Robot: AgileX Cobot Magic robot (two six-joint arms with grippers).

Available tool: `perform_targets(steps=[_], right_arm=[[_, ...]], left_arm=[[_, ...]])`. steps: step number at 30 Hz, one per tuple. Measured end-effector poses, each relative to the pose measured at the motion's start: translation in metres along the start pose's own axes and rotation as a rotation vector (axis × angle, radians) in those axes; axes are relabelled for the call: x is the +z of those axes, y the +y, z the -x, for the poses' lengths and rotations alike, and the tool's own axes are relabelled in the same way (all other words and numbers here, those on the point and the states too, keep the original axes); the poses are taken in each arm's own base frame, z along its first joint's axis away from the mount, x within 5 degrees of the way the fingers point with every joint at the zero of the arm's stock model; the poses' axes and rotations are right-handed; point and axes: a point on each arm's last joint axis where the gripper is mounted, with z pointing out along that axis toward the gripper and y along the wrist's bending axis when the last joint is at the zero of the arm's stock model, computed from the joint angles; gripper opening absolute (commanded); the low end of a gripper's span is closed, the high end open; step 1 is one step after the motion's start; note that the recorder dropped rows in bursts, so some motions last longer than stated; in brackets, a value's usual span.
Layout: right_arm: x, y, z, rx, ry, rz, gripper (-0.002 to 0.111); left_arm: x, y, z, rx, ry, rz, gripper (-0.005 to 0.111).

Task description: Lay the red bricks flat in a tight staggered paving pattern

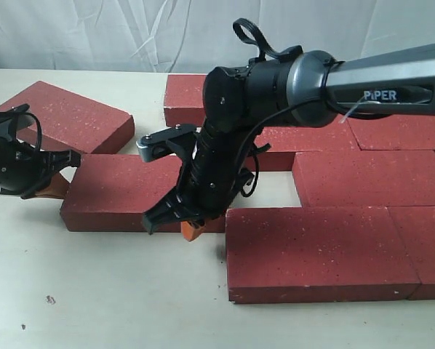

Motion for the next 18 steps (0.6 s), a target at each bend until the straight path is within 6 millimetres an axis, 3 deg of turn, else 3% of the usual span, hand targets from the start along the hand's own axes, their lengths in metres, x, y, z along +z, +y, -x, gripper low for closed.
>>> perform_targets(steps=[18], right_arm=[[0.0083,-0.0068,0.0068,-0.027,-0.063,-0.051,-0.001]], left_arm=[[0.0,-0.0006,0.0006,0.009,-0.006,-0.006,0.0]])
